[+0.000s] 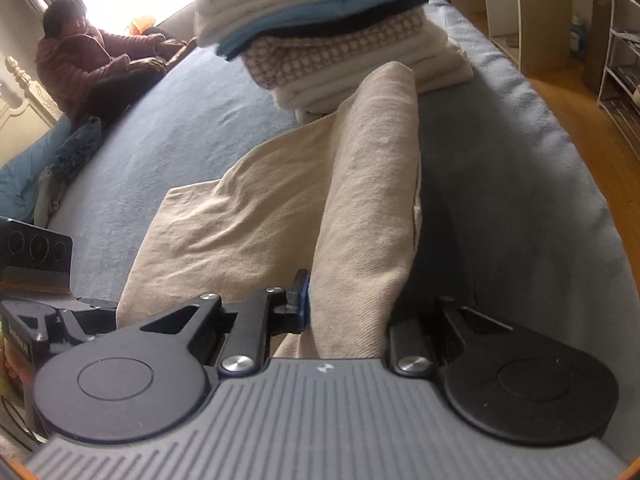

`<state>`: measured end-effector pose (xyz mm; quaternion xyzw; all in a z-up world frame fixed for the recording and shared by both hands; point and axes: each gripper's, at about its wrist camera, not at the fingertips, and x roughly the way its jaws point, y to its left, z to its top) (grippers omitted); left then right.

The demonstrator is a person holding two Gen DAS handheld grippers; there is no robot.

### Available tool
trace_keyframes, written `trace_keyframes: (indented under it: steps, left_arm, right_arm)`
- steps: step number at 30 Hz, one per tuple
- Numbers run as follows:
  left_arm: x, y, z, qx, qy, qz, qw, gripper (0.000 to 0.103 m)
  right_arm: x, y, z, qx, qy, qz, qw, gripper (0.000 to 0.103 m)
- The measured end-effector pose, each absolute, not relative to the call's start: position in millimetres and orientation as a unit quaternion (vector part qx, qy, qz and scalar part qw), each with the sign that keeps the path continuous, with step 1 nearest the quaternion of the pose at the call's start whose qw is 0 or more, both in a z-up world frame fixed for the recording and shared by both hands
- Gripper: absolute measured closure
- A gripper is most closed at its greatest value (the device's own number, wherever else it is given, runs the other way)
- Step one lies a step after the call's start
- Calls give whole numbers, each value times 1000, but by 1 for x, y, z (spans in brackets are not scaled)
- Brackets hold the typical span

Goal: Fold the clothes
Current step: 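Lift the folded trousers with both grippers and carry toward the clothes stack, then lower the folded trousers onto the bed beside the clothes stack with both grippers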

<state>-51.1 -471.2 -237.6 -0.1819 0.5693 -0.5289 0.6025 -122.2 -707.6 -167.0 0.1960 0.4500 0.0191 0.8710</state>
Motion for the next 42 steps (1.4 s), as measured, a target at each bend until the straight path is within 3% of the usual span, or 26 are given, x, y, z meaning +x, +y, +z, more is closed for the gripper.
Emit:
trace_keyframes:
  steps: [4, 6, 11, 16, 21, 24, 26, 29, 31, 36, 42]
  left_arm:
    - [-50, -467, -266, -177, 594, -514, 593, 19]
    - [-45, -458, -272, -193, 597, -518, 582, 18]
    - [-29, -411, -269, -225, 594, -498, 590, 16]
    - [4, -355, -234, -244, 487, -466, 697, 16]
    - [11, -417, -200, -123, 425, -503, 742, 23]
    - [16, -451, -210, -87, 442, -497, 742, 29]
    - [19, -455, -222, -69, 461, -482, 742, 43]
    - [20, -453, -237, -52, 470, -463, 750, 41]
    - [22, -454, -242, -52, 469, -465, 749, 41]
    - [23, -459, -235, -43, 456, -467, 757, 48]
    - [22, -467, -225, -30, 444, -467, 764, 70]
  right_arm:
    - [-110, -719, -196, 200, 477, 10, 856, 71]
    - [-111, -729, -201, 216, 468, -1, 857, 56]
    - [-136, -749, -193, 238, 412, -63, 877, 43]
    - [-186, -733, -167, 222, 298, -132, 919, 43]
    - [-251, -664, -146, 211, 216, -203, 932, 45]
    - [-286, -619, -142, 224, 179, -189, 939, 47]
    - [-291, -599, -154, 237, 186, -172, 938, 49]
    - [-287, -588, -191, 263, 234, -187, 917, 50]
    - [-285, -580, -215, 279, 265, -196, 902, 57]
    - [-329, -569, -211, 380, 181, -207, 883, 55]
    - [-340, -558, -238, 496, 167, -183, 832, 54]
